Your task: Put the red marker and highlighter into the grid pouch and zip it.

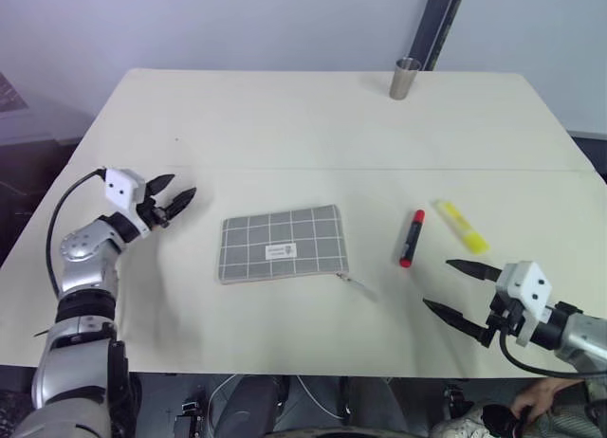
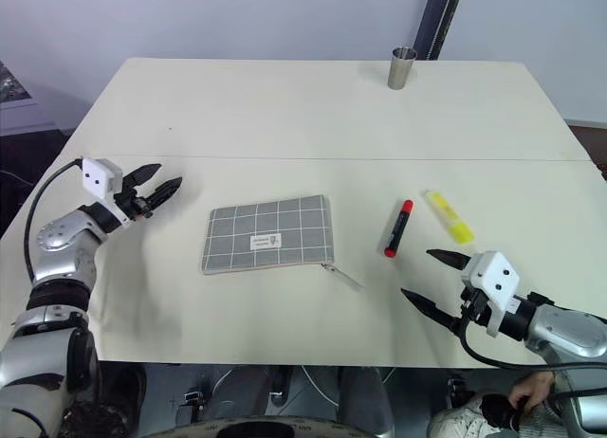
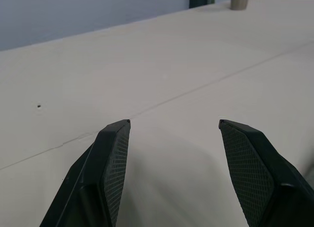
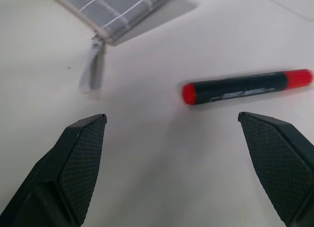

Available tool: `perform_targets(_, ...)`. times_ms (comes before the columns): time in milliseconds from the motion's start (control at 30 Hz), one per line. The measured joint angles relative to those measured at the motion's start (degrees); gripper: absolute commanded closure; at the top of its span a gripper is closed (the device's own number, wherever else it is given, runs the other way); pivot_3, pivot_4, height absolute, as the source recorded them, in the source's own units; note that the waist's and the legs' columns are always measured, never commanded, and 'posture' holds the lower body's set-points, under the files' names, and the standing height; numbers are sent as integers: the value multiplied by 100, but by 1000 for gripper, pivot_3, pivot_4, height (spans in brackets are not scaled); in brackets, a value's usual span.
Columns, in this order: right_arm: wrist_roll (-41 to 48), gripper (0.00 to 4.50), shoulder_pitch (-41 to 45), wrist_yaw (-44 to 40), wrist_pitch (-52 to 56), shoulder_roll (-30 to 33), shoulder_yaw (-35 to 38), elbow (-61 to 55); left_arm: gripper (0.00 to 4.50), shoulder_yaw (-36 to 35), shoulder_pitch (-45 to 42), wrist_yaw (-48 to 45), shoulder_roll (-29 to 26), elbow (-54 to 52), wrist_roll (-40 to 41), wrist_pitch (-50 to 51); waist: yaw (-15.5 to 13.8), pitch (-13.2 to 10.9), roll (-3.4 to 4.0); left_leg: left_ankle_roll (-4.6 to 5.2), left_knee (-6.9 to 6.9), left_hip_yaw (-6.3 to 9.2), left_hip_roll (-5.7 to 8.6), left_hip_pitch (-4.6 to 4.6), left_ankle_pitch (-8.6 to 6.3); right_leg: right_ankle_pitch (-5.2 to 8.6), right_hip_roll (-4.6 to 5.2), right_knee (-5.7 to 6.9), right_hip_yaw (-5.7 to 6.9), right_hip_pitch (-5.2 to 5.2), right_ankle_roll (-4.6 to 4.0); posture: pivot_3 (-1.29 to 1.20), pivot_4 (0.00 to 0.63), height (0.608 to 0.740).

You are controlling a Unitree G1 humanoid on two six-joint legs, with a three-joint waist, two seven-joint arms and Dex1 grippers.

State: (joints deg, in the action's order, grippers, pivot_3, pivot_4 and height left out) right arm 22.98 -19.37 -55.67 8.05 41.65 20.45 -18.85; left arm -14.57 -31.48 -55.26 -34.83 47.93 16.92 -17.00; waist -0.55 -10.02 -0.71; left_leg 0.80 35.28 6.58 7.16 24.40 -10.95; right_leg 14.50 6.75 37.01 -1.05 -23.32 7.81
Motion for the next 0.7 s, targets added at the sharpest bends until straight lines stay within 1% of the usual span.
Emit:
perform_targets(100,-6,34,136,75,74,-4,-86,-2,1473,-34,204,-95,-172,-141,0,-68,-8,1,2,0,0,0,0,0,0,2,1,0,0,0,-3,0,150,740)
perform_targets(200,316,34,305,82,517,5,-118,-40,1473,-53,530,-349,-244,-396,29,-409,-11,1,2,0,0,-1,0,0,0,8,3,-3,-2,0,-17,0,150,740)
perform_targets(300,508,34,753,286,823,-76,-309,-275,1473,-64,733,-738,-324,-538,120,-885,-8,1,2,0,0,-1,-5,0,0,8,0,-2,-3,-3,-25,0,150,740)
perform_targets(367,535,34,1112,479,935,-258,-632,-516,1473,-66,736,-861,-428,-530,118,-1129,0,2,3,-1,-2,-1,-10,-3,0,8,0,-1,-3,-3,-30,0,150,740)
perform_targets(433,445,556,1562,723,1048,-513,-1044,-546,1473,-67,760,-940,-500,-509,97,-1386,9,2,4,-1,-2,-2,-10,-4,0,8,-1,-2,-2,-3,-31,0,150,740)
perform_targets(467,338,839,1919,904,1079,-753,-1296,-479,1473,-54,788,-996,-519,-490,57,-1549,27,2,4,-1,-3,-5,-10,-4,0,7,0,-3,-2,-4,-34,0,150,740)
perform_targets(533,37,1774,2488,1163,1070,-1049,-1780,-326,1473,44,821,-1093,-520,-473,-45,-1831,30,2,6,-1,-2,-9,-8,-3,0,6,1,-4,-2,-7,-35,0,150,740)
perform_targets(600,-481,1774,3011,1343,965,-1249,-2383,-84,1473,160,842,-1174,-517,-420,-137,-2065,26,4,3,-1,-4,-9,-6,-2,1,3,-1,-4,0,-11,-31,0,150,740)
perform_targets(633,-663,2120,3189,1417,916,-1390,-2595,76,1473,194,850,-1217,-520,-391,-146,-2121,19,4,3,-1,-5,-8,-6,-2,1,-1,-2,-2,1,-11,-24,0,150,740)
perform_targets(667,-833,2301,3411,1537,878,-1627,-2798,329,1473,237,857,-1302,-520,-358,-150,-2183,20,4,2,-1,-9,-7,-6,-2,1,-7,-3,-2,2,-14,-14,0,150,740)
perform_targets(700,-947,2578,3570,1646,847,-1832,-2933,550,1473,279,859,-1379,-515,-352,-152,-2238,19,3,4,-2,-12,-7,-4,-2,1,-8,-5,1,3,-16,-14,0,150,740)
